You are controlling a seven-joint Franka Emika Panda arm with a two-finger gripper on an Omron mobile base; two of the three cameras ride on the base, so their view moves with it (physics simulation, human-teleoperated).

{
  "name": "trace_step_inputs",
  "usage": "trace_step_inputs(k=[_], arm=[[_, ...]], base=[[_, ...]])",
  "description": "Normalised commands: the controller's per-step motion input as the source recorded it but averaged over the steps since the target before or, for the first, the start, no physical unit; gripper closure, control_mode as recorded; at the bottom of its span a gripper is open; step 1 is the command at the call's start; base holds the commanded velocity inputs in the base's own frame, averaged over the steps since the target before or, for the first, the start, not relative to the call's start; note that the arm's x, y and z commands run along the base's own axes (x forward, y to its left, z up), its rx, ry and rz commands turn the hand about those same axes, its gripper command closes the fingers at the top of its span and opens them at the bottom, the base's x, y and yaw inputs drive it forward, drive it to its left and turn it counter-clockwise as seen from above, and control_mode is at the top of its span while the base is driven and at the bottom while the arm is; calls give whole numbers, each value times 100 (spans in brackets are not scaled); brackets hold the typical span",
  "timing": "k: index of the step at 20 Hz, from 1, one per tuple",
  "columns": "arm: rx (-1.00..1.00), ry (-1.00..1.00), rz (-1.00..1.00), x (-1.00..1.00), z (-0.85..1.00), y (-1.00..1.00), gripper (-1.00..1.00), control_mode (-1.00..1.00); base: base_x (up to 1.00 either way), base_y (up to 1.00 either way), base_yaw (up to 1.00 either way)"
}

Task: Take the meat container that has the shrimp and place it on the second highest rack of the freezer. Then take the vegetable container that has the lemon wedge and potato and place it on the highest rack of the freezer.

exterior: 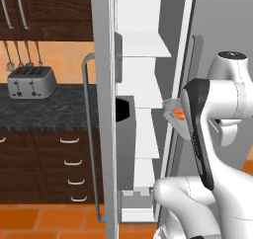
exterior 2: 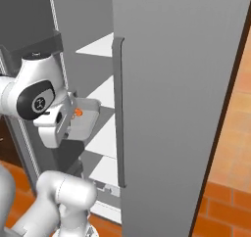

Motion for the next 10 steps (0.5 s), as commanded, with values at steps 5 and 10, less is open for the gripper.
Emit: trace_step_inputs(k=[5,10], arm=[[0,0,0,0,0,0,100,100],[0,0,0,0,0,0,100,100]], base=[[45,21,0],[39,19,0]])
